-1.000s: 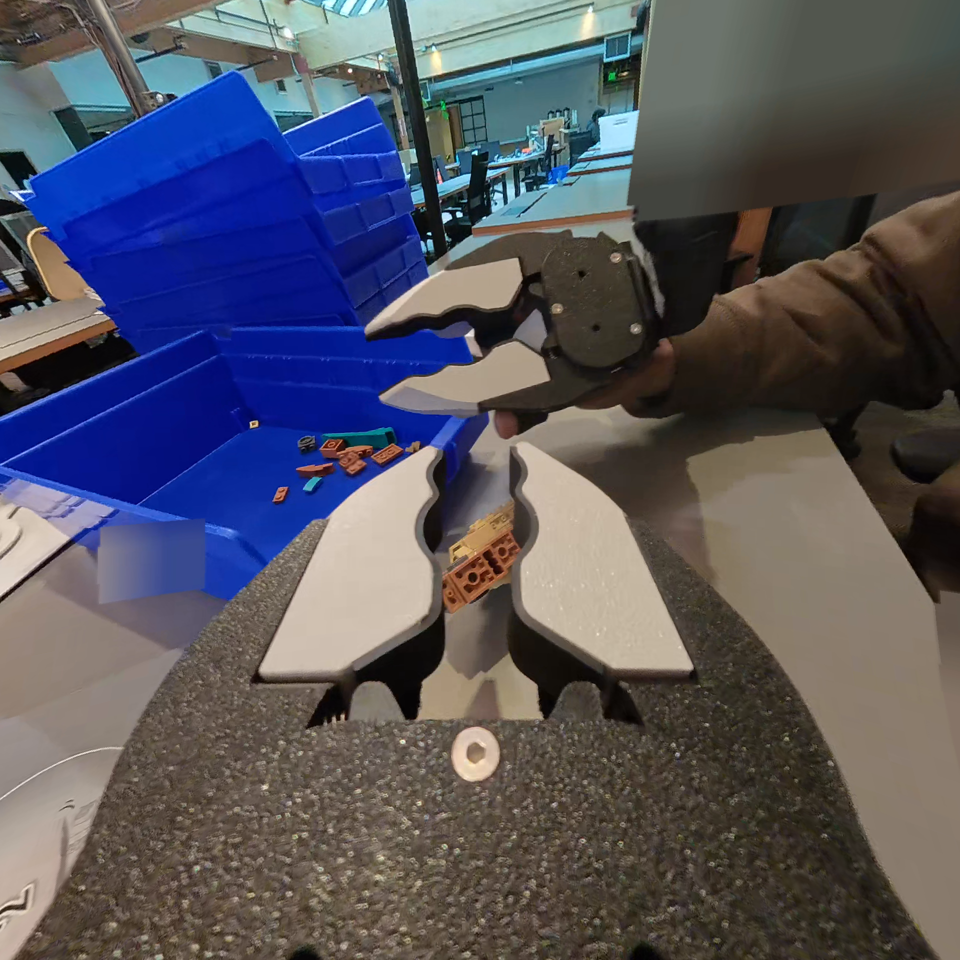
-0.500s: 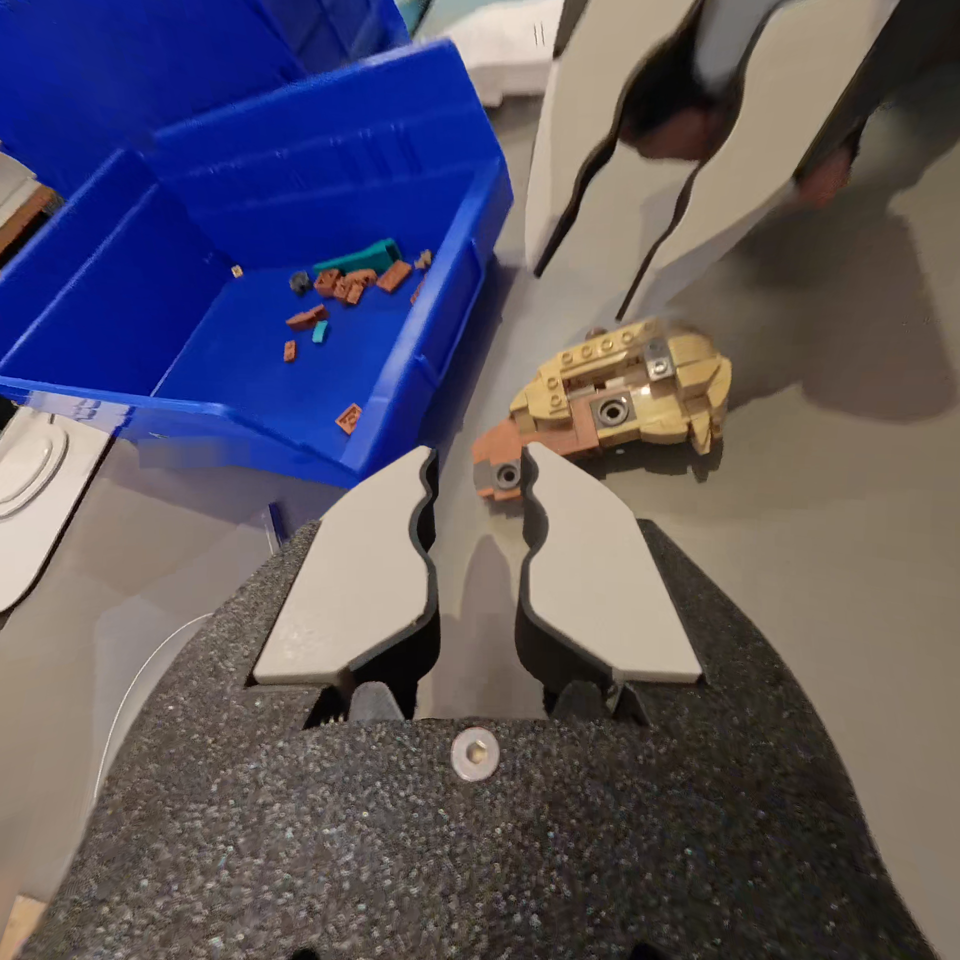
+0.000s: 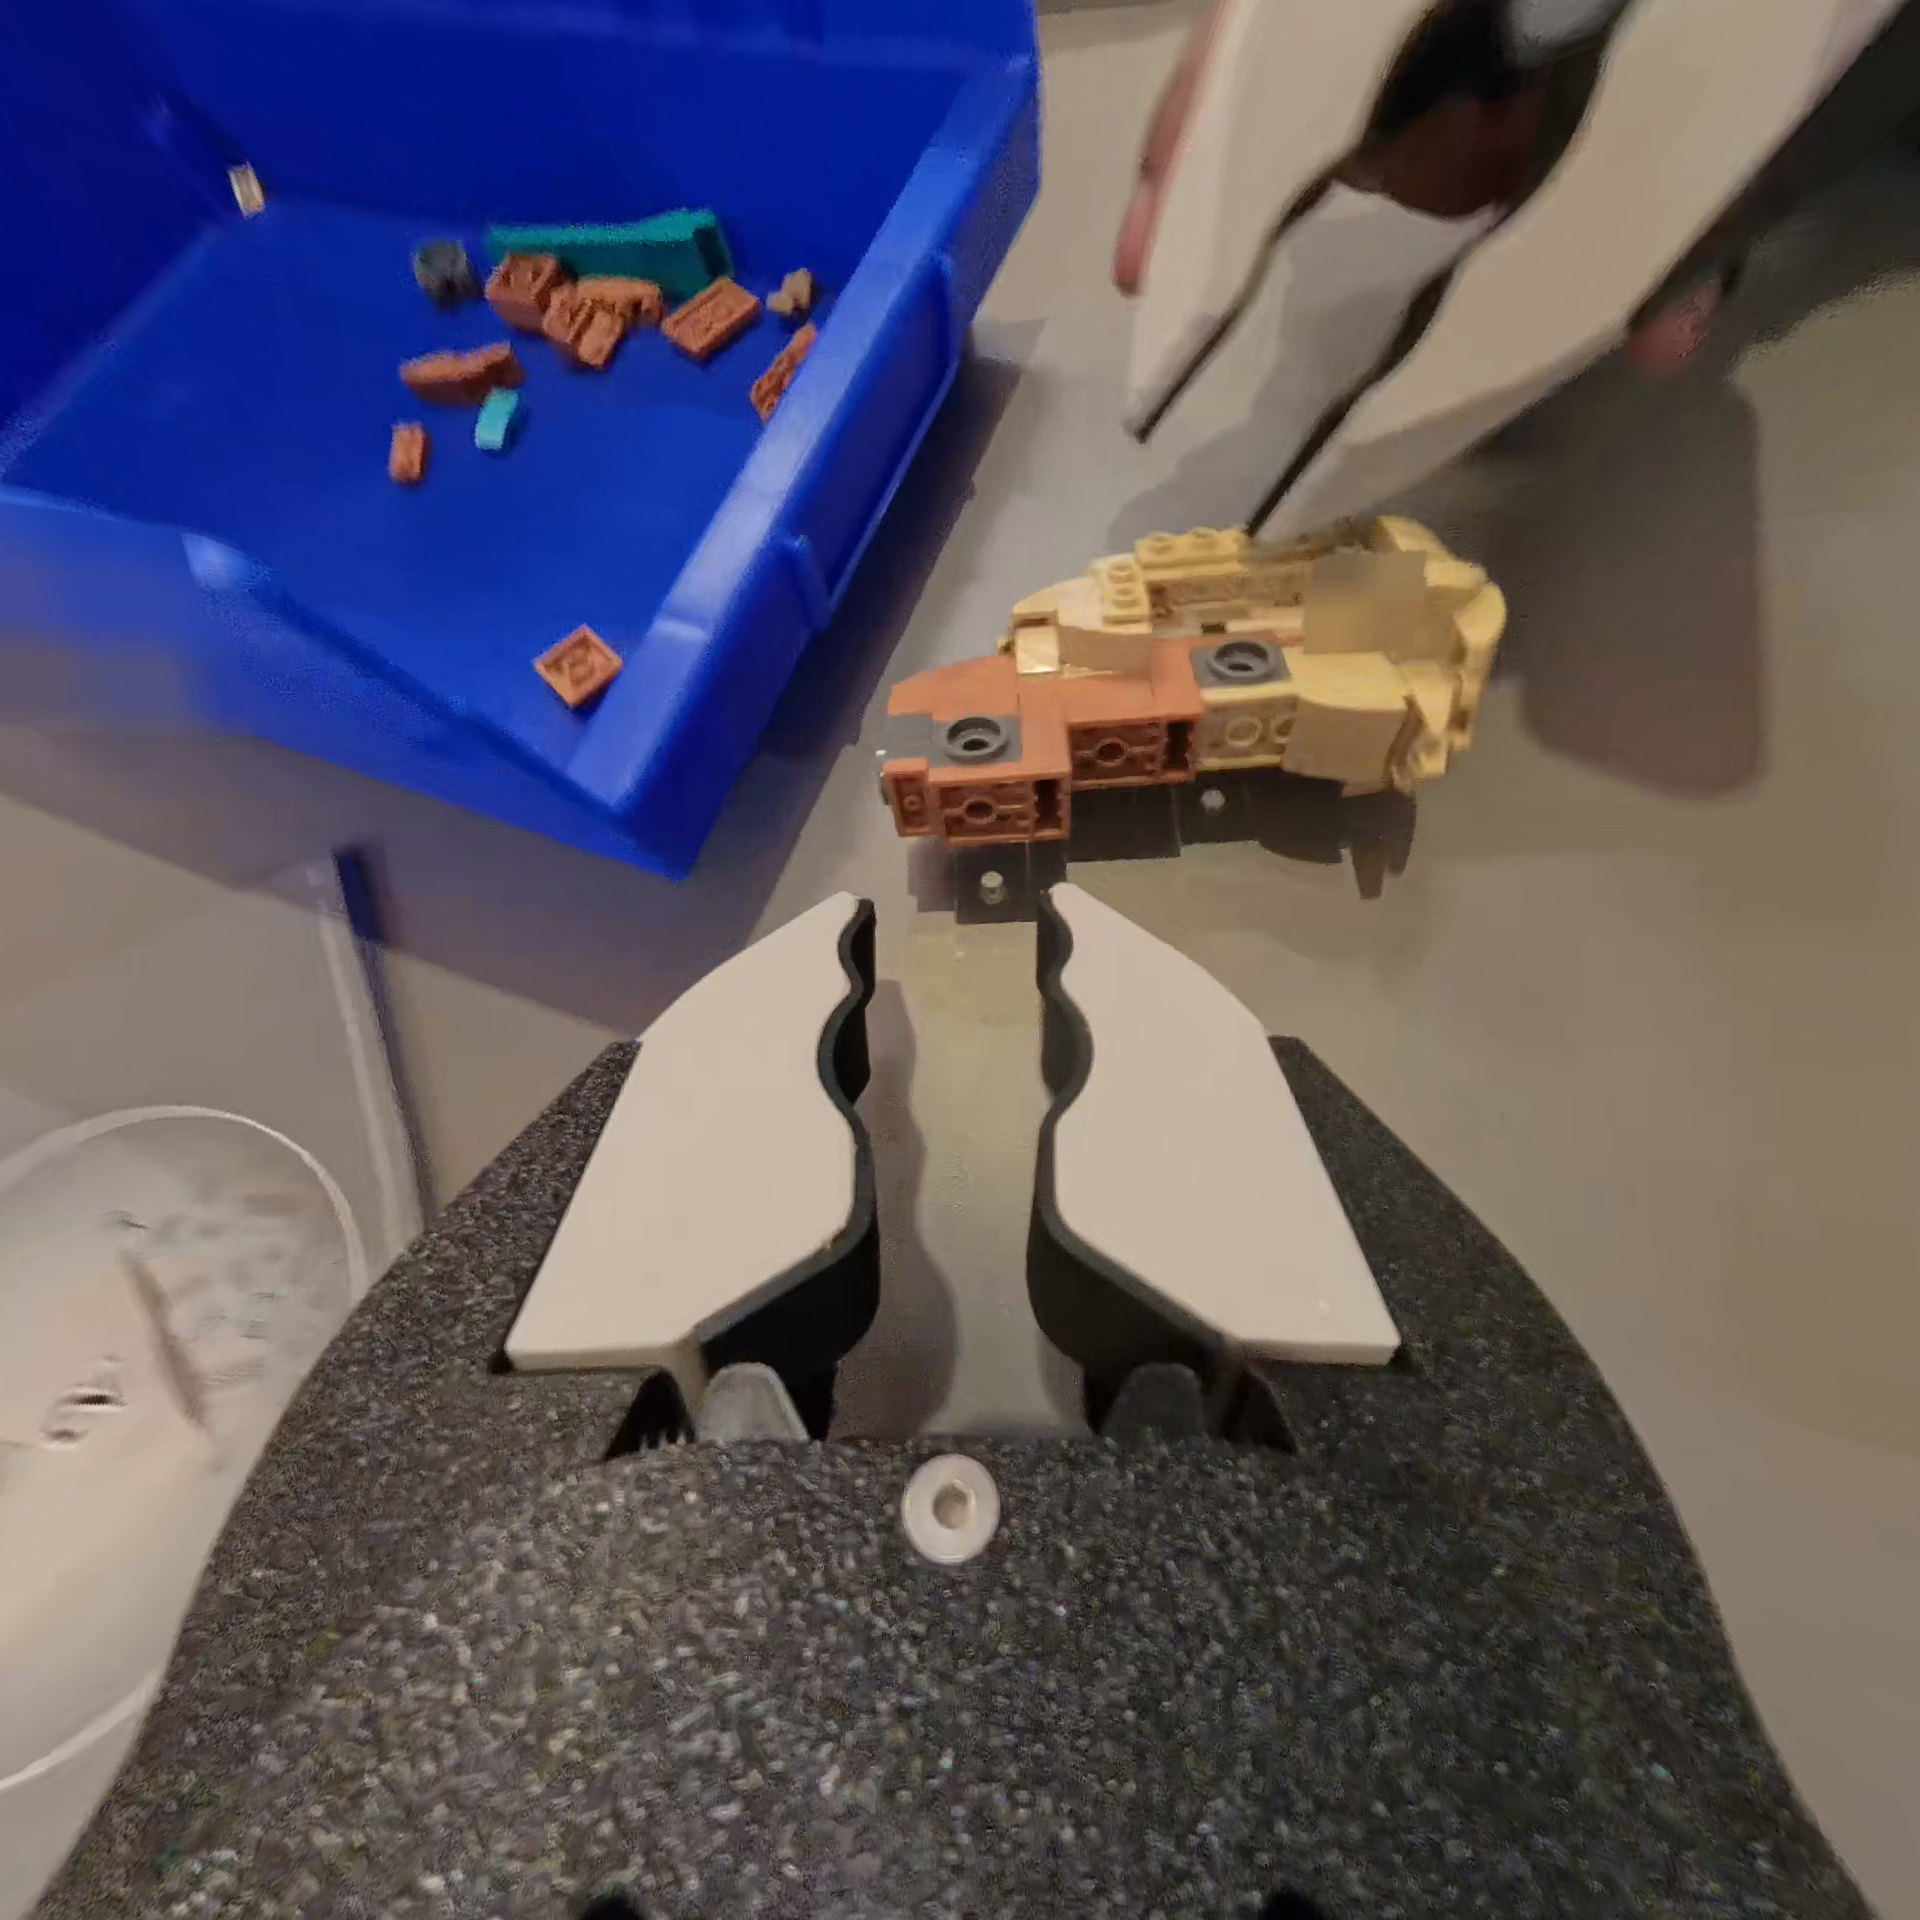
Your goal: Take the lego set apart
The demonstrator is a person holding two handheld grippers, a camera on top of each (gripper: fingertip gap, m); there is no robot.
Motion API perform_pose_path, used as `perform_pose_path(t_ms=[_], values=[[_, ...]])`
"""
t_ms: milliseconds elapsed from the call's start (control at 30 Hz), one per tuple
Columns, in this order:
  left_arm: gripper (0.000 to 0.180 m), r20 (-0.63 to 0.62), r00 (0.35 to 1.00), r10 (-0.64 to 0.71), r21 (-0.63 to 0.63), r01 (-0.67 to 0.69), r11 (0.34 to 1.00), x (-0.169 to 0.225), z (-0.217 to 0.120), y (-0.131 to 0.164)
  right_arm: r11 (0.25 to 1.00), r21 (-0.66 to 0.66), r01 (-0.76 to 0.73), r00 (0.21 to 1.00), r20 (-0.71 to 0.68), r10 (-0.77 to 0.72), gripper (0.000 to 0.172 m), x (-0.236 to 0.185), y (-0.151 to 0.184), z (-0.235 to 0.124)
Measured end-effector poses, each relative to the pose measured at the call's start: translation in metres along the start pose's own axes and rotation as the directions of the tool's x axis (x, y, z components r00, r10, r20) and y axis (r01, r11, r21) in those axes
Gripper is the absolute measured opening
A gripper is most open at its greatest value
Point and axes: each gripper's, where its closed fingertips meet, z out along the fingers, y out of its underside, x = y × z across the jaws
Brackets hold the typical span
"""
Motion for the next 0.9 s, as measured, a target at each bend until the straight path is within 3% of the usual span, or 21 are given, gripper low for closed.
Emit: perform_pose_path(t_ms=[100,267,367,467,900], values=[[0.029,-0.112,0.969,-0.218,0.010,0.221,0.975,0.006,0.005,-0.002,1.000,-0.004,-0.014,1.000,0.019,0.014,0.022,-0.002,0.002,0.000],[0.028,-0.298,0.870,-0.394,-0.027,0.405,0.914,0.030,0.009,-0.013,0.998,-0.063,0.014,0.998,0.062,-0.010,0.033,-0.014,0.012,0.006],[0.029,-0.329,0.858,-0.395,-0.016,0.413,0.911,0.037,0.011,-0.019,0.986,-0.145,0.078,0.996,0.052,-0.071,0.036,-0.019,0.026,0.015],[0.037,-0.334,0.867,-0.370,0.000,0.393,0.920,0.040,0.011,-0.023,0.988,-0.128,0.082,0.996,0.046,-0.077,0.035,-0.023,0.021,0.017],[0.037,-0.395,0.805,-0.443,0.021,0.490,0.872,0.039,-0.002,-0.037,0.977,-0.050,0.207,0.978,0.052,-0.204,0.021,-0.041,0.002,0.017]])
